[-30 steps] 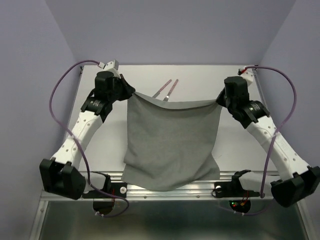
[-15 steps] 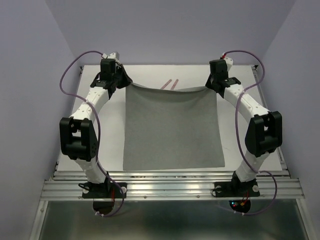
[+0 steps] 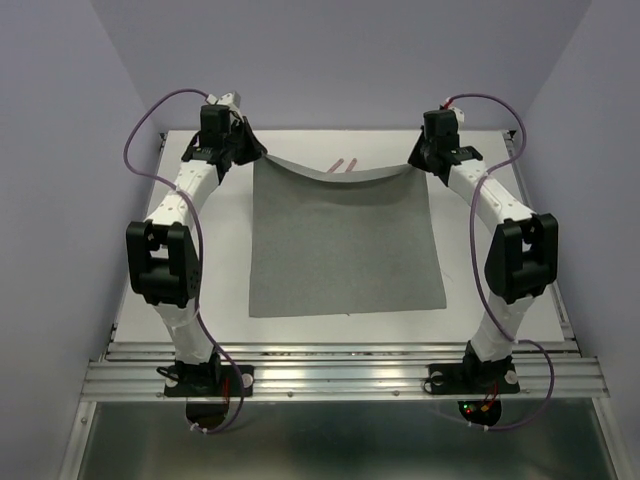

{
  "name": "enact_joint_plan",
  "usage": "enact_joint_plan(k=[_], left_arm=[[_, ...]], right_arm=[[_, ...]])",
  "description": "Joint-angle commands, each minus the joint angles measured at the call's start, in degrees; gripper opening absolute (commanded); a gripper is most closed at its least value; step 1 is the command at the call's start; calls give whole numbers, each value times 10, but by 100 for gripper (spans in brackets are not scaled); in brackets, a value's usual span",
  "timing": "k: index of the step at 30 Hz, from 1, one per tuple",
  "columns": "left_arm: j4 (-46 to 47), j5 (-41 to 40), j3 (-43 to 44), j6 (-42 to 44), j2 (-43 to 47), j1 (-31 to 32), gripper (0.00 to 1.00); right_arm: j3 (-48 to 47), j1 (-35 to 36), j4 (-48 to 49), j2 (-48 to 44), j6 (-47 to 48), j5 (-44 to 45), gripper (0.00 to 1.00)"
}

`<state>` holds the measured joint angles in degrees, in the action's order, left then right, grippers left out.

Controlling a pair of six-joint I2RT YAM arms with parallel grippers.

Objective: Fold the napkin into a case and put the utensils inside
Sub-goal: Fold the rectangle-folded napkin at the center of the board.

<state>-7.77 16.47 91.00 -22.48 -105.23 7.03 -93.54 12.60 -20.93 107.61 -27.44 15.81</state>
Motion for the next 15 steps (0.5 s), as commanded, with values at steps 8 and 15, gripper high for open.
enact_joint_plan(k=[8,15], left_arm=[[-2,45,-165,-27,179,0,0],[-20,42,-289,-33,300,6,0]], right_arm=[[186,-1,0,-195,-65,-46,1],[308,-1,-35,-315,-74,-53,1]])
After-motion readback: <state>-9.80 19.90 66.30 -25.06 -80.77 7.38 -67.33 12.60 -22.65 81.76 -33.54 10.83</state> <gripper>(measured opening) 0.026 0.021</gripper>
